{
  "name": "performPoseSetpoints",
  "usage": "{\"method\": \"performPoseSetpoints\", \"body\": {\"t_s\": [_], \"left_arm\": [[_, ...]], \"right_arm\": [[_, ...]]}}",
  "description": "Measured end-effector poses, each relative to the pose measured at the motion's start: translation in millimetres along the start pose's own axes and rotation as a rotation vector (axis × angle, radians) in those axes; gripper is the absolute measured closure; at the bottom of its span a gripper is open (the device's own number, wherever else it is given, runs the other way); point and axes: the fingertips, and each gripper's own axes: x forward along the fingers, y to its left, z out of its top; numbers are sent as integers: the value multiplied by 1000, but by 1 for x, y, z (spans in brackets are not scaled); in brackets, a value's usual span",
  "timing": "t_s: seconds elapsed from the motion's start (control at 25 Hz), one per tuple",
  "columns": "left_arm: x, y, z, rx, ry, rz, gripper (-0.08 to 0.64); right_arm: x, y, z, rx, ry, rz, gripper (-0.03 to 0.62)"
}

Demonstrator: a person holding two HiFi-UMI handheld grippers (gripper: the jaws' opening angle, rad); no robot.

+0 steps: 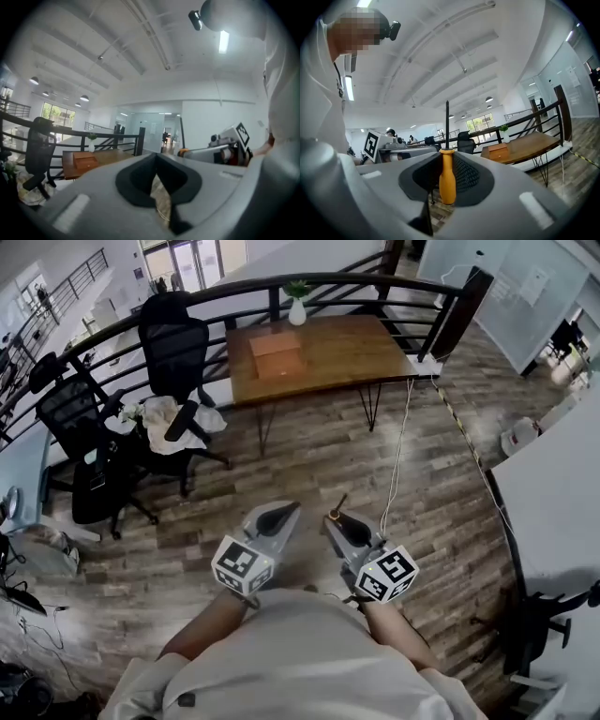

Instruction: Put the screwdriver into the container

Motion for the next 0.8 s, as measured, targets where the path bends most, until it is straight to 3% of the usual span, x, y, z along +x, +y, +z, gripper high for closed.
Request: {"method": "performPoseSetpoints", "body": {"t_s": [0.36, 0.8], "left_arm": [[-5, 71, 3, -17, 2, -5, 557], [-33, 176, 46, 30, -8, -15, 556]], "right_arm": [[75, -2, 6, 12, 10, 22, 515], [194, 17, 38, 16, -23, 55, 515]]}}
